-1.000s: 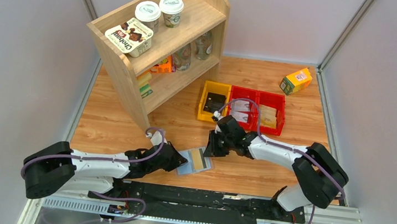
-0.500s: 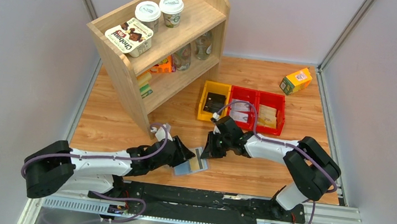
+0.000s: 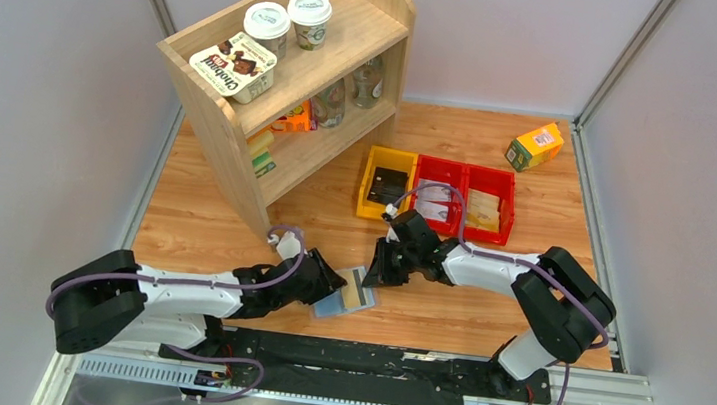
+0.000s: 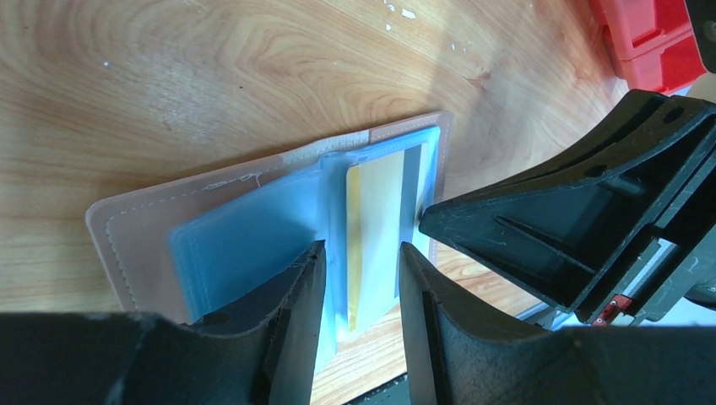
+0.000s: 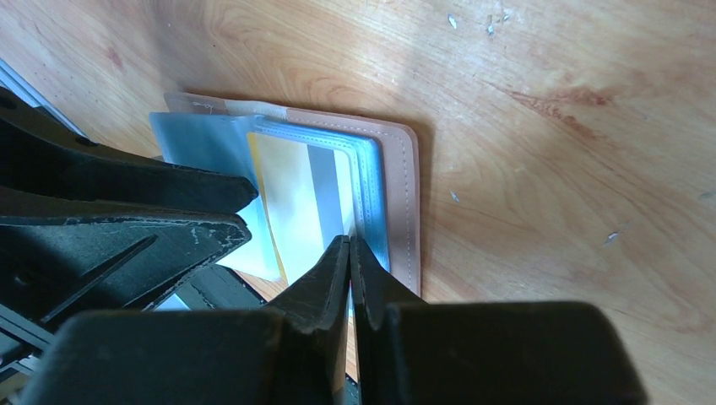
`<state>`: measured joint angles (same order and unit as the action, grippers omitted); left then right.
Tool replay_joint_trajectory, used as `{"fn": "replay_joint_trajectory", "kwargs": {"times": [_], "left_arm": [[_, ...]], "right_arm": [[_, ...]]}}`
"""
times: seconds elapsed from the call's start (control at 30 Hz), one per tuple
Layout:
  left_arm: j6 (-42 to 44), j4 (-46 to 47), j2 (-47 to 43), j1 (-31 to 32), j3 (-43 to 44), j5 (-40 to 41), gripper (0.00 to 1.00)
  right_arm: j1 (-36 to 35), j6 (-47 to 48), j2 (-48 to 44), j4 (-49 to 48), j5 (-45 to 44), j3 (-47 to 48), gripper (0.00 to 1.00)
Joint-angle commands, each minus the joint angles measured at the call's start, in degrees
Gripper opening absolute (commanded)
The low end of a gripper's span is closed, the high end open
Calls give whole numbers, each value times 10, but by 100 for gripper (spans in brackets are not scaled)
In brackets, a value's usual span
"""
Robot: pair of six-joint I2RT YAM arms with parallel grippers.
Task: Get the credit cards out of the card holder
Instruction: Remove the credit card from the card holder.
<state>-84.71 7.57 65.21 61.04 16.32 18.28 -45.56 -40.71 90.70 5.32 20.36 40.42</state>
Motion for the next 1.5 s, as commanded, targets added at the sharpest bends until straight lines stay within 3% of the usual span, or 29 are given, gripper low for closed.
{"fn": "replay_joint_trajectory", "kwargs": {"times": [0.0, 0.3, 0.57, 0.87, 1.37, 1.47], "left_arm": [[16, 68, 34, -6, -2, -13, 45], [-7, 144, 74, -15, -28, -40, 41], [17, 248, 35, -15, -55, -37, 26], [61, 257, -10, -15, -45, -51, 23], [69, 296, 67, -15, -31, -87, 19], [64, 300, 62, -15, -37, -85, 14]], "right_arm": [[0, 6, 14, 16, -22, -17, 8], [1, 6, 11, 11, -20, -21, 8], [4, 4, 11, 4, -16, -25, 8], [5, 2, 11, 2, -16, -27, 8], [6, -1, 15, -1, -12, -28, 8], [6, -2, 17, 1, -15, -29, 8]]}}
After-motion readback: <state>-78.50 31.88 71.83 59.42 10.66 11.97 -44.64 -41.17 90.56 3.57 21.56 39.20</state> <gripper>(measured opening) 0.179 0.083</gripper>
